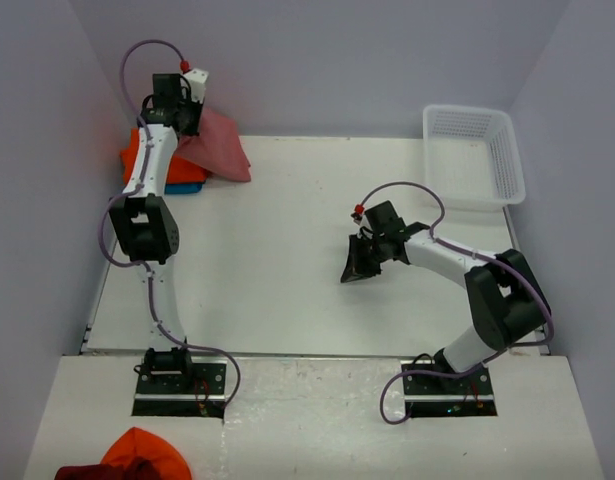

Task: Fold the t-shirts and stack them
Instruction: Put the neatly folded tshirt into the corner of the board with the left arm

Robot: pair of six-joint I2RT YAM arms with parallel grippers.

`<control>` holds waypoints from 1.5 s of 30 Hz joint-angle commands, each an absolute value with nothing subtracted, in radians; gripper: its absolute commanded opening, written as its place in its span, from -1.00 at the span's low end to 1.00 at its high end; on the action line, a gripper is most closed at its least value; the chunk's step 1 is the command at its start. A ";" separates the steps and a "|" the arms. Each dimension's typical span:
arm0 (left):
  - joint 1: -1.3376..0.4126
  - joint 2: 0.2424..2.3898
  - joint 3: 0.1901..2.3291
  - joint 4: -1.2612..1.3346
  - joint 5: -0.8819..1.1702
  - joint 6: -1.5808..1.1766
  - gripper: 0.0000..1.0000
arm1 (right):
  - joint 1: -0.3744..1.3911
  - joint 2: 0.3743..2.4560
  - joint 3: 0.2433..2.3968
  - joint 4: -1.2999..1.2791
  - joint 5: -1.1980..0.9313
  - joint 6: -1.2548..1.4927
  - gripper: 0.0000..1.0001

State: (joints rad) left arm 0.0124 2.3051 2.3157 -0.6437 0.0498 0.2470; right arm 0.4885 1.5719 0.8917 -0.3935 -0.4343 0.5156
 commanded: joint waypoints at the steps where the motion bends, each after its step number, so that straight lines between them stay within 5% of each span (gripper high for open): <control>1: 0.060 2.258 2.391 -0.548 0.147 0.311 -1.00 | 0.497 1.600 0.916 -0.390 -0.403 0.518 -1.00; 17: 0.245 2.284 2.465 -0.474 0.506 0.319 -1.00 | 0.503 1.744 0.934 -0.380 -0.383 0.518 -1.00; 37: 0.341 2.404 2.399 -0.394 0.419 0.282 -1.00 | 0.503 1.726 0.963 -0.448 -0.364 0.494 -1.00; 40: 0.347 2.431 2.390 -0.344 0.234 0.249 -0.78 | 0.505 1.721 0.924 -0.414 -0.403 0.508 -1.00; 43: 0.347 2.419 2.352 -0.273 0.074 0.212 0.35 | 0.508 1.741 0.900 -0.408 -0.408 0.509 -1.00; 44: 0.344 2.366 2.303 -0.217 0.027 0.193 0.92 | 0.509 1.741 0.894 -0.400 -0.408 0.511 -1.00; 45: 0.342 2.330 2.193 -0.096 0.005 0.171 1.00 | 0.511 1.743 0.887 -0.384 -0.426 0.511 -1.00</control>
